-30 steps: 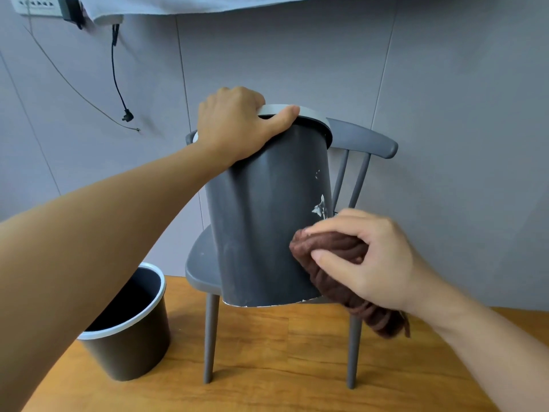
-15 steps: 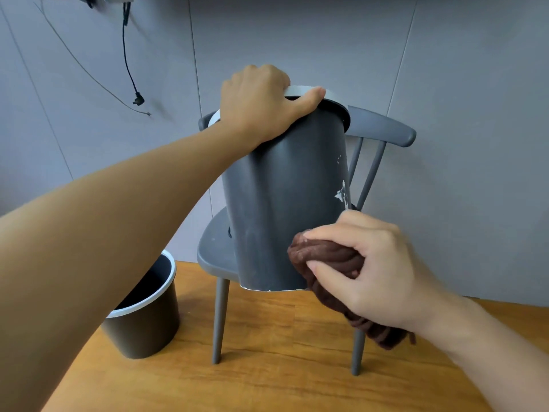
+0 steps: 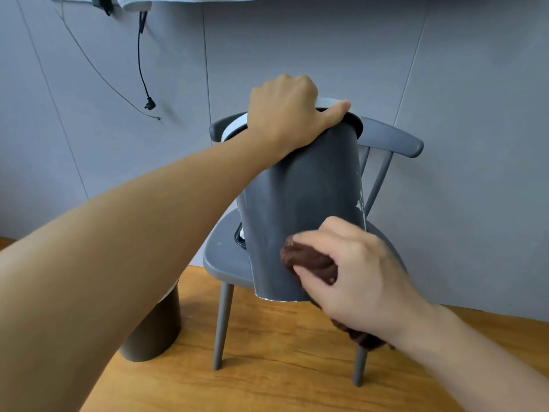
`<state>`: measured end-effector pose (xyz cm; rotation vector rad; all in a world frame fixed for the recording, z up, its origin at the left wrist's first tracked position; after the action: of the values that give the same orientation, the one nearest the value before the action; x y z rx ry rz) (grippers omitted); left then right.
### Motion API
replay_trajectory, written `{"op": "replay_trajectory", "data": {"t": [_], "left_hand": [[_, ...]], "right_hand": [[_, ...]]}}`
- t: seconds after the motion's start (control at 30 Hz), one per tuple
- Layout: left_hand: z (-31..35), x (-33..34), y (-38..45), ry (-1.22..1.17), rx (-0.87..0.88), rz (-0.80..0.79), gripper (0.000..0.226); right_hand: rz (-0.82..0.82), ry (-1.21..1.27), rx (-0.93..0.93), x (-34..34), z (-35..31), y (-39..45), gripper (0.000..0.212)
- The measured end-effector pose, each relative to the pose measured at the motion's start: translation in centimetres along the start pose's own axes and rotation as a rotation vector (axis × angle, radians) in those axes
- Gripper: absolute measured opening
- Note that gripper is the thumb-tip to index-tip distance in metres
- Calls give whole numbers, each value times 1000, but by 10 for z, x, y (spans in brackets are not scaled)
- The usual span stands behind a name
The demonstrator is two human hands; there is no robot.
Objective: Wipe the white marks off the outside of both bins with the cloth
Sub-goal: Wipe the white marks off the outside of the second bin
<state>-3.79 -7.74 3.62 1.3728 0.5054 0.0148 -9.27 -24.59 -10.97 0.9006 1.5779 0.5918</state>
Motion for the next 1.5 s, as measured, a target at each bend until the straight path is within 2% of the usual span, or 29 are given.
{"op": "replay_trajectory", "data": {"t": [0.1, 0.17, 0.23, 0.33, 0.43, 0.7, 0.83, 0.93, 1.07, 1.1, 1.2, 1.23, 1.4, 1.5], "left_hand": [[-1, 1, 1, 4, -6, 6, 70], [-2, 1, 1, 5, -5, 9, 70], [-7, 1, 0, 12, -15, 14, 70], [-22, -1, -1, 12, -47, 19, 72], [-34, -5, -3, -8, -66, 35, 72], [-57, -4, -11, -239, -64, 2, 52], [-57, -7, -12, -332, 8, -46, 44], [-48, -9, -8, -339, 33, -127, 38], [-27, -15, 8, -214, 117, -159, 27], [-19, -14, 9, -176, 155, -162, 30], [3, -1, 9, 61, 260, -196, 69], [5, 2, 10, 102, 261, -208, 74], [19, 6, 9, -109, 285, -230, 42], [16, 2, 7, -11, 263, -93, 60]], "right_hand": [[-219, -67, -118, 28, -17, -21, 17], [-278, -36, -102, 34, -16, -27, 19], [-166, 78, 14, 18, -2, -13, 20], [210, 204, 162, -31, 34, 17, 23], [428, 304, 314, -56, 76, 28, 23], [600, 402, 496, -60, 127, -2, 28], [692, 400, 544, -67, 139, -7, 24], [692, 372, 540, -66, 138, -7, 21], [627, 294, 474, -58, 128, -4, 24], [612, 286, 458, -55, 125, -3, 25], [583, 280, 415, -48, 119, -2, 25], [570, 275, 404, -46, 119, -2, 24], [514, 262, 398, -37, 121, -1, 26], [471, 271, 410, -32, 120, 2, 29]]}}
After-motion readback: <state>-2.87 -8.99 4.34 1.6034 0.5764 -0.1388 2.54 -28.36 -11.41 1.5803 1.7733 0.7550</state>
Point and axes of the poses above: each hand's wrist, its own y-axis towards the middle knuckle, its own x-axis out of the palm, z = x × y, the point moved 9 cm from there along y, towards the middle knuckle, and after that the axes turned 14 degrees about z, right-handed, at the moved point
